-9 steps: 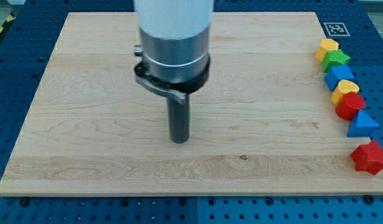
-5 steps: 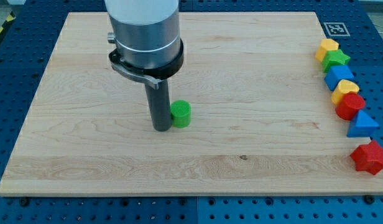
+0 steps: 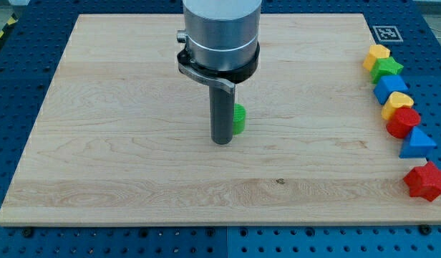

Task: Push the green circle to the left side of the yellow hexagon

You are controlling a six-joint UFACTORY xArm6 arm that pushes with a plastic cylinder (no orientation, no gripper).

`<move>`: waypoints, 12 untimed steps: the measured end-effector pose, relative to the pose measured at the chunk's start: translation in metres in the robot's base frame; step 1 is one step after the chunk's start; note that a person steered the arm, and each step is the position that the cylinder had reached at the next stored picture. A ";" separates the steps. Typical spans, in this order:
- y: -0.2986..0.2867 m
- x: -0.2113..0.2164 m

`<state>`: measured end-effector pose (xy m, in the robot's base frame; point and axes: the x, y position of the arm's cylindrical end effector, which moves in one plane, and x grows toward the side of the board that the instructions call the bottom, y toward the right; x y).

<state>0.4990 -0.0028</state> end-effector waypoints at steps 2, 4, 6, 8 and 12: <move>-0.024 0.000; -0.010 0.000; 0.003 -0.032; 0.019 -0.032; 0.031 -0.065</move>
<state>0.4343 0.0283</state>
